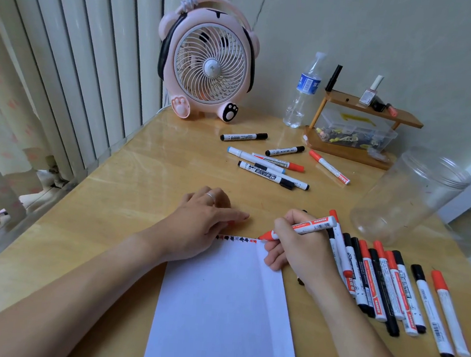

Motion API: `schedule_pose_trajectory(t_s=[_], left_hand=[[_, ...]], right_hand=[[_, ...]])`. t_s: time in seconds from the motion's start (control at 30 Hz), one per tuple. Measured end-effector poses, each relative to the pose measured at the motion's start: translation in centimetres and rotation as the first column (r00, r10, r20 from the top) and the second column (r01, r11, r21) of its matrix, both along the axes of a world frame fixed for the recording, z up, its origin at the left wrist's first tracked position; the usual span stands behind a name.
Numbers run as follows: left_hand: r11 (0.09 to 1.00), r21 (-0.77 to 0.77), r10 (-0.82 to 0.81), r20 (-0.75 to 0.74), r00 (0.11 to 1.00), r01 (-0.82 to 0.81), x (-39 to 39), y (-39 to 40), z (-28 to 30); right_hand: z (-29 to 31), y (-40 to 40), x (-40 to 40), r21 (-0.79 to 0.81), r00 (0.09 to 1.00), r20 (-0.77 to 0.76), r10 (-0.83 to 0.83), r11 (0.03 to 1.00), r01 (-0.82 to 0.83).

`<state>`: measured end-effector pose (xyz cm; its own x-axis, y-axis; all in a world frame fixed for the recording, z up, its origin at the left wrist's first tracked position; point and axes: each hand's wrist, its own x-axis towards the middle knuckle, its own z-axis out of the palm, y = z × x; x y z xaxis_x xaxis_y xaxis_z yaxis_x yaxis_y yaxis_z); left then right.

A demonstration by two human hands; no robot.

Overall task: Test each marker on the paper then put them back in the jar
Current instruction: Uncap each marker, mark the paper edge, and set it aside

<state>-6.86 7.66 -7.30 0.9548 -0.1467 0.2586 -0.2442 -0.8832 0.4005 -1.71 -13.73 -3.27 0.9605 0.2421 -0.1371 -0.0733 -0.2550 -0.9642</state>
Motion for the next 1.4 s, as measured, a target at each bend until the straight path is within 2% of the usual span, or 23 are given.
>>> schedule_pose_trajectory(t_s=[0.1,0.27,0.33,0.67,0.77,0.83,0.9,1.03,1.13,1.2,1.3,1.4], left_hand=[[1.0,0.012,0.001,0.061,0.998,-0.002,0.2,0.1,0.1],[0.976,-0.206,-0.045,0.143,0.989,0.074,0.1,-0.4,0.7],[0.969,-0.224,-0.065,0.168,0.984,0.102,-0.1,-0.6,1.0],[0.91,-0.359,-0.125,0.233,0.964,0.205,-0.7,-1.2,1.8],[0.905,-0.373,-0.122,0.238,0.964,0.207,-0.6,-1.3,1.7],[0.915,-0.353,-0.112,0.244,0.963,0.196,-0.4,-1.2,1.4],[0.936,-0.305,-0.103,0.24,0.965,0.176,-0.3,-0.9,1.2],[0.977,-0.151,-0.115,0.235,0.965,0.153,-0.2,-0.7,0.9],[0.995,-0.069,-0.056,0.233,0.971,0.074,0.0,-0.1,1.0],[0.998,-0.023,-0.057,0.214,0.975,0.063,0.0,0.3,1.1],[0.992,-0.035,-0.112,0.153,0.982,0.119,-0.2,-0.1,1.1],[0.989,-0.057,-0.128,0.132,0.983,0.136,-0.4,-0.3,0.7]], right_hand=[[0.1,-0.1,0.0,0.013,1.0,0.017,0.013,1.0,-0.014],[0.4,-0.5,-0.3,0.042,0.988,0.134,0.08,0.995,-0.086],[0.6,-0.5,-0.4,0.059,0.978,0.162,0.131,0.988,-0.142],[1.2,-0.4,-0.8,0.077,0.946,0.155,0.286,0.951,-0.3],[1.3,-0.4,-0.8,0.188,0.944,0.143,0.296,0.929,-0.32],[1.4,-0.5,-0.8,0.311,0.947,0.067,0.316,0.895,-0.32],[1.3,-0.7,-0.5,0.36,0.951,-0.011,0.31,0.888,-0.286],[1.2,-1.1,-0.1,0.242,0.959,0.033,0.281,0.929,-0.281],[1.9,-2.1,0.3,0.189,0.942,-0.007,0.336,0.925,-0.329],[2.3,-2.7,0.6,0.093,0.917,0.012,0.398,0.913,-0.397],[1.7,-2.6,0.6,-0.2,0.881,0.212,0.422,0.902,-0.383],[0.5,-1.9,0.4,-0.321,0.835,0.333,0.438,0.885,-0.336]])
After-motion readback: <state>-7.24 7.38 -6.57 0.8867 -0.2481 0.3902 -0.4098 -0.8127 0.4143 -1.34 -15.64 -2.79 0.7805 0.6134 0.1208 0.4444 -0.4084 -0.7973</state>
